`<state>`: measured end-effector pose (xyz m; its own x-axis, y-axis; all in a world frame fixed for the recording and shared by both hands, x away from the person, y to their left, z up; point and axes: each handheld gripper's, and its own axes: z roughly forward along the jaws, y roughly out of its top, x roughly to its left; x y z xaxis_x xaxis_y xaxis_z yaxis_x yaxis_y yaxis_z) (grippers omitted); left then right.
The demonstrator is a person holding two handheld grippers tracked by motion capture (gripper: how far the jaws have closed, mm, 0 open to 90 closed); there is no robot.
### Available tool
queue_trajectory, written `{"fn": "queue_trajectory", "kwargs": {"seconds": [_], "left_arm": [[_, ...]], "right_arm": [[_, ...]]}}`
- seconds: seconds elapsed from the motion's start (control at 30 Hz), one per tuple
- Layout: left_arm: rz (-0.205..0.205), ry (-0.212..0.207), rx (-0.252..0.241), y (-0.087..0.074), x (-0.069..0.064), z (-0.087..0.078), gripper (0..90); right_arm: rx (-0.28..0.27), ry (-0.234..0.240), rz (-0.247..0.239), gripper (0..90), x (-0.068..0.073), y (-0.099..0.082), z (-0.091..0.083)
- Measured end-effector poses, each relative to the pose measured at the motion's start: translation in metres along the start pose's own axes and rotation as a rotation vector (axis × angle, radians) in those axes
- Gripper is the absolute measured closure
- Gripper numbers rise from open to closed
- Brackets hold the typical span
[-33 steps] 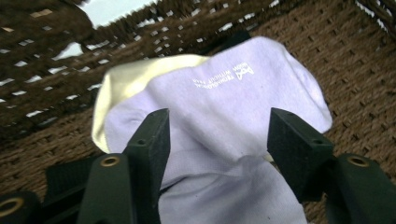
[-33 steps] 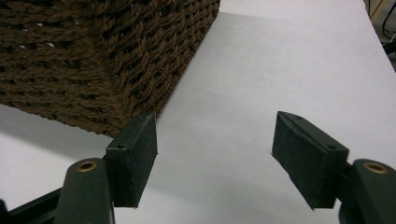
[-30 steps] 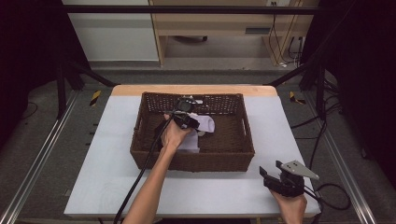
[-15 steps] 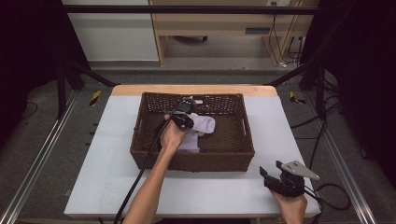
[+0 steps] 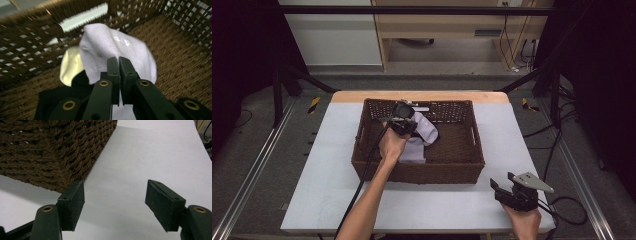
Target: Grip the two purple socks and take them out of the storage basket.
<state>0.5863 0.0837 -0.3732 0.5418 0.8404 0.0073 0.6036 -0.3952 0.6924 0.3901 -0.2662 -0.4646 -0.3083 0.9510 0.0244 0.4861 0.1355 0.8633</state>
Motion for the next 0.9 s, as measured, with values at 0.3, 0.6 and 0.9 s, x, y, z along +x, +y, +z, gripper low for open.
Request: {"fn": "queue_trajectory", "kwargs": {"seconds": [0.3, 0.6, 0.9], "left_arm": [[0.013, -0.052, -0.154, -0.004, 0.000, -0.040, 86.9], [0.037, -0.072, -0.295, -0.016, 0.001, -0.083, 86.8], [0.055, -0.076, -0.369, -0.037, 0.002, -0.109, 86.9]], "right_arm": [[0.000, -0.004, -0.002, 31.8, 0.000, 0.000, 0.000], [0.003, -0.007, 0.008, 31.9, -0.001, 0.000, 0.000], [0.005, -0.013, 0.004, 31.9, -0.001, -0.001, 0.000]]}}
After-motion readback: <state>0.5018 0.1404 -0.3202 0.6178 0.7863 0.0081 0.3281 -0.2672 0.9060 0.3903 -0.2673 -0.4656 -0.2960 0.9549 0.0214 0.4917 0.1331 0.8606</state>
